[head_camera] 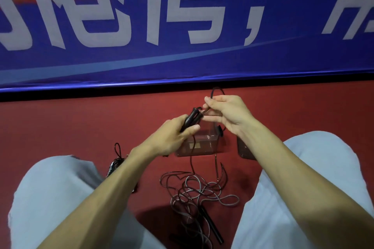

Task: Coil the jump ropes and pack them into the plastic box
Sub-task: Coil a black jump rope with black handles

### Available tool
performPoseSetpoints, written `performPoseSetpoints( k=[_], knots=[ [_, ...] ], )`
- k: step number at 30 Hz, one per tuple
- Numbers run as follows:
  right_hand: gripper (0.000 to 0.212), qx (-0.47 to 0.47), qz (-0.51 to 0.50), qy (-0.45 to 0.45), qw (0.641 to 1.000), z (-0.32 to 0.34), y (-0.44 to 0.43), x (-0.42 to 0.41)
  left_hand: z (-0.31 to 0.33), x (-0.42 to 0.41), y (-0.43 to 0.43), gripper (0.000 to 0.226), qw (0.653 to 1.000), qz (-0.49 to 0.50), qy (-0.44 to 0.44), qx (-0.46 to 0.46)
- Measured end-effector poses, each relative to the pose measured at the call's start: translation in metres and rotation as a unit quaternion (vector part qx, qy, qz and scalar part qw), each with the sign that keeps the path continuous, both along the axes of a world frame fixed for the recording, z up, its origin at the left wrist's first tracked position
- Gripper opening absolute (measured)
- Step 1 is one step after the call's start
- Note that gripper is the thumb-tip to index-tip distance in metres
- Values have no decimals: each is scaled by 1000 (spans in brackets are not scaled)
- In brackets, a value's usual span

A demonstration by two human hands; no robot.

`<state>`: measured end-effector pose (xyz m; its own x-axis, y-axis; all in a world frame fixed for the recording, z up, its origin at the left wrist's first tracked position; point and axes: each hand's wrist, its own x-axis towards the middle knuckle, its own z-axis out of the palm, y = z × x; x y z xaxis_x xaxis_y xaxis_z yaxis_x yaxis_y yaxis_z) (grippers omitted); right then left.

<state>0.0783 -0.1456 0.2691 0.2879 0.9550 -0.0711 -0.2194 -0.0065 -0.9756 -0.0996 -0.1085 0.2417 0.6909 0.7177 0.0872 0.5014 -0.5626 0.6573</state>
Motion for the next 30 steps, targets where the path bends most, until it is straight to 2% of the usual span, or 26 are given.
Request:
performPoseSetpoints(
  k=[2,4,5,6,7,9,11,13,14,16,18,20,23,26,30],
  knots=[
    [16,-40,-5,-20,999,2,-3,0,-1,-1,2,32,999,10,14,37],
    [23,-76,-51,-209,974,0,-3,4,-3,-4,6,31,996,26,37,81],
    [23,-77,-92,-320,940,-2,-2,6,-2,-5,7,30,994,30,41,96],
    [21,-52,-136,-403,904,-4,-1,8,-1,-6,6,30,993,32,42,110],
    [17,-7,-161,-447,880,-5,0,8,0,-6,6,29,991,29,41,122],
    [15,63,-131,-475,868,-5,3,5,3,-5,3,27,989,20,38,145],
    [36,39,-39,-483,874,-5,4,1,4,-5,3,26,985,23,26,169],
    [61,-43,53,-430,900,-2,0,-1,5,-6,4,29,980,29,23,197],
    [65,-78,85,-384,916,0,-3,0,5,-7,5,30,974,30,36,222],
    [60,-97,116,-286,946,3,-8,1,4,-10,5,34,952,42,66,296],
    [57,-71,133,-191,970,8,-12,0,3,-12,5,44,929,60,50,362],
    [60,-40,171,-147,973,13,-14,-1,3,-11,5,42,918,70,32,388],
    [58,-19,204,-157,966,15,-16,0,2,-11,7,36,913,58,33,402],
    [46,-1,199,-170,965,14,-14,4,1,-10,6,26,910,60,49,407],
    [34,25,173,-237,956,12,-10,10,2,-5,2,21,944,85,80,309]
  ],
)
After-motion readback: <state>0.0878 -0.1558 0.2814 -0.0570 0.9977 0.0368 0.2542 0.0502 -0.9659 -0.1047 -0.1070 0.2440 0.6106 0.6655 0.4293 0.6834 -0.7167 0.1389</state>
